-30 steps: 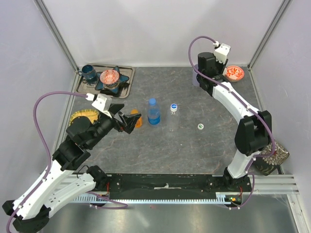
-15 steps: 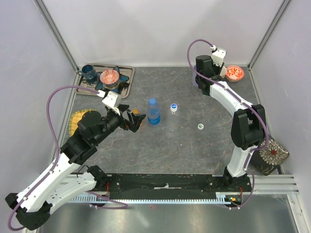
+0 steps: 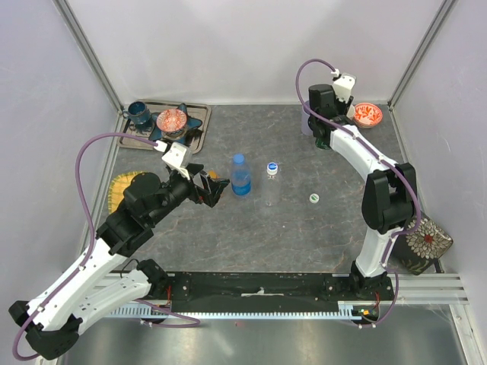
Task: Unscrew the bottle caps
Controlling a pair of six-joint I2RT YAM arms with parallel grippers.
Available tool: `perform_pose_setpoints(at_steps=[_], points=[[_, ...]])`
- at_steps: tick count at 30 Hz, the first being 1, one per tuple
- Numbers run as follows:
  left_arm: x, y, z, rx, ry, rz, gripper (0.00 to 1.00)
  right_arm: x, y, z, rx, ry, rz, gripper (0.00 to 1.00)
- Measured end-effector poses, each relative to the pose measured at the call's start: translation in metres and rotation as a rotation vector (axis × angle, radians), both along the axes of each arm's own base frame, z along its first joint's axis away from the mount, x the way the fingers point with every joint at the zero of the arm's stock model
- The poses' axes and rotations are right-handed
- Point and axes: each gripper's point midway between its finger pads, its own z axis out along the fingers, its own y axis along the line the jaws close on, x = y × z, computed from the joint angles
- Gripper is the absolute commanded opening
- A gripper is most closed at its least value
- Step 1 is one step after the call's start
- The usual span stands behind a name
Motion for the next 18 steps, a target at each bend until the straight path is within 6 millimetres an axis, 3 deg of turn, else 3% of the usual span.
perform_pose_setpoints(at_steps=[18], points=[[-0.0017, -0.0029, -0.0015, 0.000, 0.003, -0.019, 0.99, 0.0025, 0.0062, 0.0004, 0.019, 0.026, 0.028, 0.75]])
